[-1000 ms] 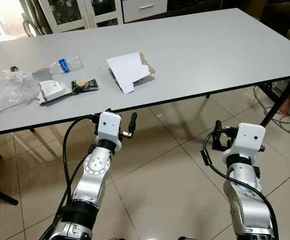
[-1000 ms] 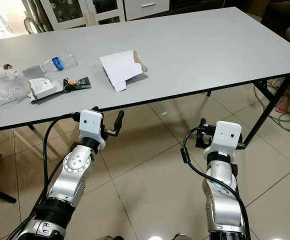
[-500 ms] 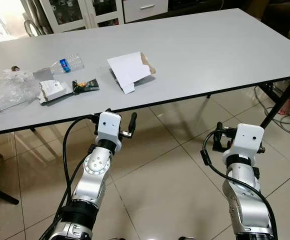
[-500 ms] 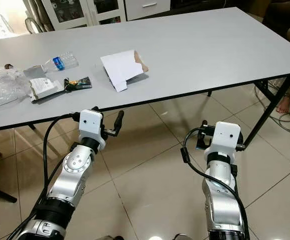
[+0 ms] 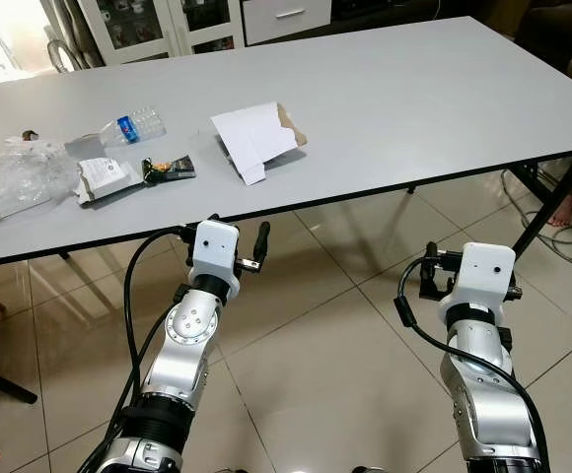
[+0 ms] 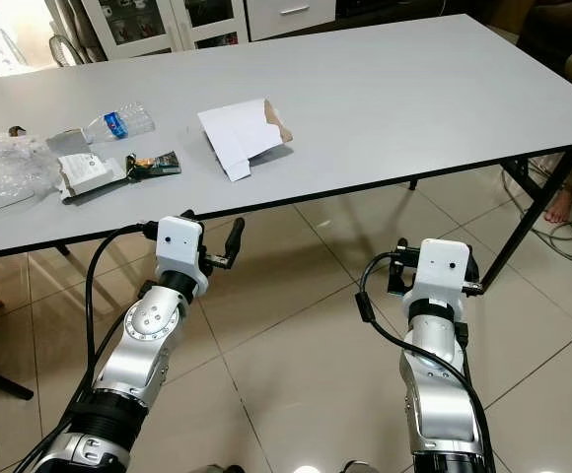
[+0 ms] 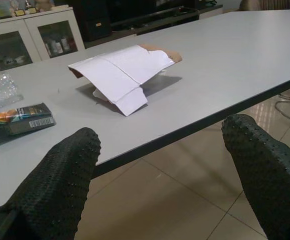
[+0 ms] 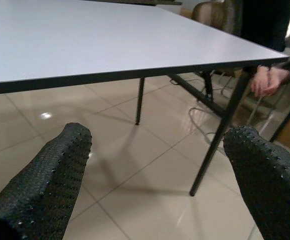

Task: Picking trash to rubbish bin

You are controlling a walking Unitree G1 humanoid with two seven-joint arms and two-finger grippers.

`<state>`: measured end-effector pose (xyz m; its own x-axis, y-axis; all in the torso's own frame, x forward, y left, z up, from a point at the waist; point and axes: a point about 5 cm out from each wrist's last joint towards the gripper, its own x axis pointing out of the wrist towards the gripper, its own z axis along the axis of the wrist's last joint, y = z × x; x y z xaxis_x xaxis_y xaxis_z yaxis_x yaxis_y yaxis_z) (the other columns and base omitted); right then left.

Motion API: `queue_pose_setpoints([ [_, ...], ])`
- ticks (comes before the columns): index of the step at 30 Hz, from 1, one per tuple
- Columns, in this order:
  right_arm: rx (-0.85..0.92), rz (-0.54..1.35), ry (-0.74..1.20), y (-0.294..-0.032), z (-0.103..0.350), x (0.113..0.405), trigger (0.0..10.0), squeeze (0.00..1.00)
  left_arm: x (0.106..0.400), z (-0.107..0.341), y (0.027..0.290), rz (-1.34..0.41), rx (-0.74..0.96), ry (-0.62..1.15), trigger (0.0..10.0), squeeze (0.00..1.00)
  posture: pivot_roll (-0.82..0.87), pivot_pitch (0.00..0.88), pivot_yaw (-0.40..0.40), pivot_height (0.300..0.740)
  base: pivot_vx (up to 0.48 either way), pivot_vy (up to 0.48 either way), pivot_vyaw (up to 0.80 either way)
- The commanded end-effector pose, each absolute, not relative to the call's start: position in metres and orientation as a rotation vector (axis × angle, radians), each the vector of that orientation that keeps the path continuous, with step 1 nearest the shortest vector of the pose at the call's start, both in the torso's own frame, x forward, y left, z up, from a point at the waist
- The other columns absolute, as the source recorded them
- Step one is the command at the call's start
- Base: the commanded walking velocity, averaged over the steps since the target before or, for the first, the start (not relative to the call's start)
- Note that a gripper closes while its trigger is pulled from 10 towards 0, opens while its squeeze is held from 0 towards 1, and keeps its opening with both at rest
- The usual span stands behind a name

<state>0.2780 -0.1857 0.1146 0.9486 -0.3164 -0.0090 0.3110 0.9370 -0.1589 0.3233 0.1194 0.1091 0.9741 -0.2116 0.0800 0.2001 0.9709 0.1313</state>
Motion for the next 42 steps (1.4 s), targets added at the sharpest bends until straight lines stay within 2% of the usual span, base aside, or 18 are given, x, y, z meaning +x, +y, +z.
queue_pose_setpoints([
  [1, -0.167, -0.318, 0.013, -0.182, 0.121, 0.280, 10.0, 0.00, 0.324, 0.109, 0.120, -0.204, 0.133, -0.092, 10.0, 0.00, -0.13, 0.078, 0.090, 0.740, 0.000, 0.000, 0.00],
  [13, -0.160, -0.287, -0.019, -0.175, 0.130, 0.279, 10.0, 0.00, 0.325, 0.108, 0.123, -0.185, 0.123, -0.083, 10.0, 0.00, -0.13, 0.075, 0.086, 0.740, 0.000, 0.000, 0.00],
  [18, -0.118, -0.200, -0.015, -0.171, 0.131, 0.279, 10.0, 0.00, 0.325, 0.110, 0.123, -0.182, 0.106, -0.089, 10.0, 0.00, -0.13, 0.072, 0.084, 0.740, 0.000, 0.000, 0.00],
  [27, -0.177, -0.221, -0.035, -0.174, 0.136, 0.281, 10.0, 0.00, 0.328, 0.111, 0.121, -0.183, 0.111, -0.084, 10.0, 0.00, -0.13, 0.056, 0.083, 0.740, 0.000, 0.000, 0.00],
  [28, -0.182, -0.223, -0.031, -0.175, 0.136, 0.281, 10.0, 0.31, 0.328, 0.111, 0.121, -0.183, 0.111, -0.084, 10.0, 0.00, -0.13, 0.056, 0.083, 0.740, 0.000, 0.000, 0.00],
  [29, -0.184, -0.223, -0.029, -0.176, 0.136, 0.281, 10.0, 0.57, 0.329, 0.111, 0.121, -0.183, 0.111, -0.084, 10.0, 0.00, -0.13, 0.056, 0.083, 0.740, 0.000, 0.000, 0.73],
  [30, -0.188, -0.224, -0.029, -0.177, 0.136, 0.281, 10.0, 0.60, 0.329, 0.111, 0.121, -0.184, 0.110, -0.083, 10.0, 0.00, -0.13, 0.056, 0.083, 0.740, 0.000, 0.000, 0.80],
  [32, -0.189, -0.226, -0.028, -0.179, 0.136, 0.281, 10.0, 0.42, 0.329, 0.111, 0.121, -0.184, 0.109, -0.081, 10.0, 0.00, -0.13, 0.056, 0.083, 0.740, 0.000, 0.000, 0.71],
  [34, -0.189, -0.227, -0.028, -0.179, 0.136, 0.281, 10.0, 0.42, 0.329, 0.111, 0.121, -0.185, 0.109, -0.081, 10.0, 0.00, -0.13, 0.056, 0.083, 0.740, 0.000, 0.000, 0.61],
  [35, -0.190, -0.227, -0.027, -0.180, 0.135, 0.282, 10.0, 0.28, 0.329, 0.111, 0.121, -0.185, 0.109, -0.081, 10.0, 0.00, -0.13, 0.048, 0.086, 0.740, 0.000, 0.000, 0.46],
  [36, -0.190, -0.228, -0.027, -0.180, 0.135, 0.282, 10.0, 0.00, 0.329, 0.111, 0.120, -0.186, 0.109, -0.081, 10.0, 0.00, -0.13, 0.048, 0.086, 0.740, 0.000, 0.000, 0.42],
  [42, -0.189, -0.224, -0.025, -0.178, 0.134, 0.281, 10.0, 0.00, 0.329, 0.111, 0.119, -0.199, 0.104, -0.085, 10.0, 0.00, -0.13, 0.050, 0.085, 0.740, 0.000, 0.000, 0.00],
])
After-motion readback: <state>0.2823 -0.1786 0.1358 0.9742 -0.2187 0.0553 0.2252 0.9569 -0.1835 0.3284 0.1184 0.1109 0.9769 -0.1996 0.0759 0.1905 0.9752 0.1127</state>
